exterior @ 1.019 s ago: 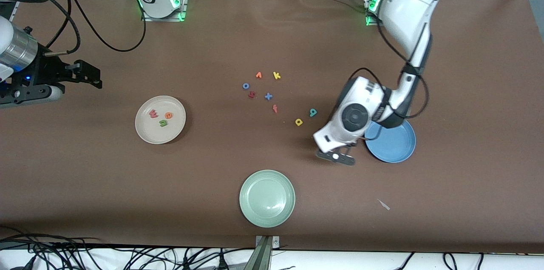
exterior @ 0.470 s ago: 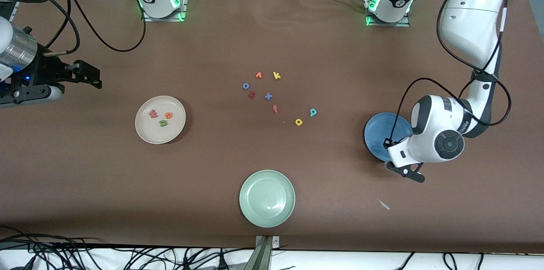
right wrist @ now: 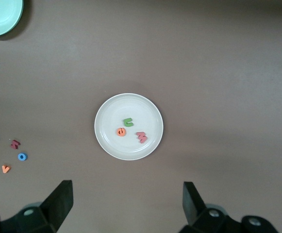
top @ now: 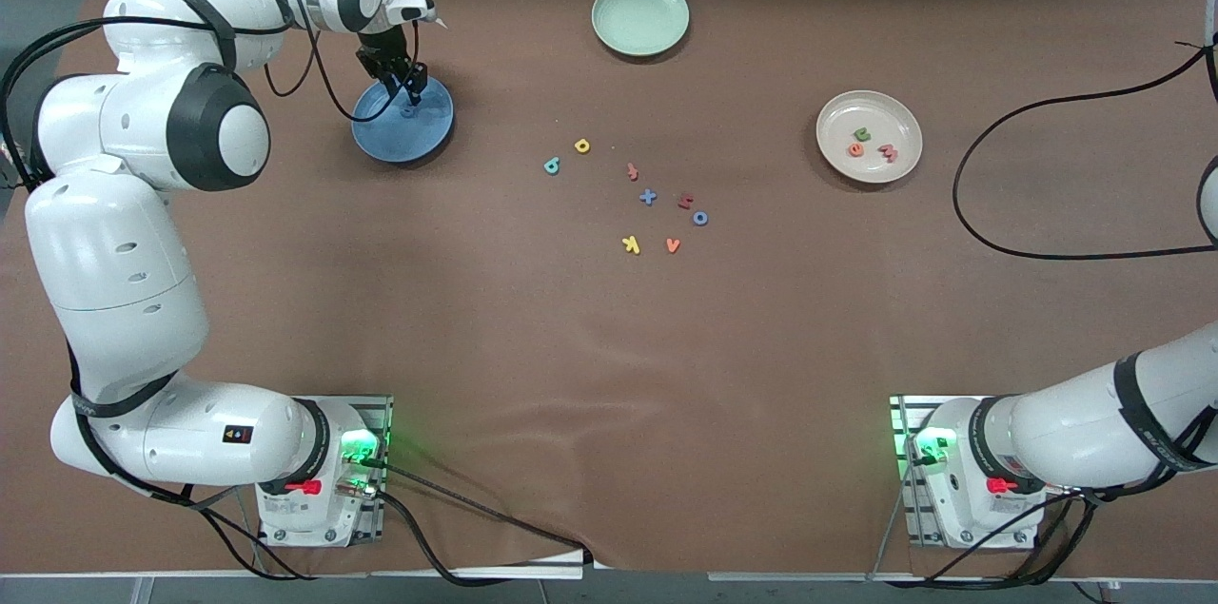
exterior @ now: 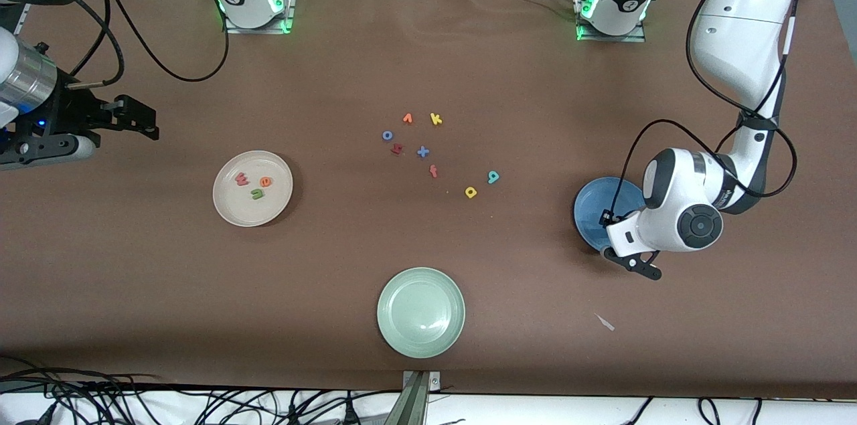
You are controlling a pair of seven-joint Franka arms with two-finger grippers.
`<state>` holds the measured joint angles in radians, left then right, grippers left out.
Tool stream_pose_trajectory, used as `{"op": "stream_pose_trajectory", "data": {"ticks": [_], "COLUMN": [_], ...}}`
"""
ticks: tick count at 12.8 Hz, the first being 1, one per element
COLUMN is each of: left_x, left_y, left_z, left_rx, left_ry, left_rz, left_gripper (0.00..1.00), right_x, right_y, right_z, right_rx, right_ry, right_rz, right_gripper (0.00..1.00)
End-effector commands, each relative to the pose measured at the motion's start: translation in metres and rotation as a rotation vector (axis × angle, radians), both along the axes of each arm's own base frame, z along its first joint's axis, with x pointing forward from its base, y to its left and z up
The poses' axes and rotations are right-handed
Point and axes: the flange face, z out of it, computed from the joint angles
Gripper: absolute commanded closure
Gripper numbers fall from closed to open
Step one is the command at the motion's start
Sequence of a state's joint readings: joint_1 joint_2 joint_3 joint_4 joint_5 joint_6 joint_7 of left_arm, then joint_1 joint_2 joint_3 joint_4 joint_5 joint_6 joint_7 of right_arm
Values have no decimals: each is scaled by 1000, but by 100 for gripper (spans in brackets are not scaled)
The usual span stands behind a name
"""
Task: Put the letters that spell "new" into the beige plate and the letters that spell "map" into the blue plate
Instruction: 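Open the left gripper and lift it off the blue plate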
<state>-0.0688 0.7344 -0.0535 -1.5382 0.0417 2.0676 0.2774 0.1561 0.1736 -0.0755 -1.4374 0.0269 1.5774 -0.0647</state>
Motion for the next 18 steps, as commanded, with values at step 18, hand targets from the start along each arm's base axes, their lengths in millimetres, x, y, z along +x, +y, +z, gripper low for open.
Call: {"op": "stream_pose_trajectory", "data": {"ticks": [18], "left_x": [-32], "left_y": [-199], "left_z": [111], "left_rx": [-4], "left_ry": [-120], "left_rz": [159], "left_gripper": [0], "right_x": [3], "right_y": [-2], "right_z": [5], "right_rx": [3], "right_ry": [0], "right_rz": [9], "right_gripper": [0]}}
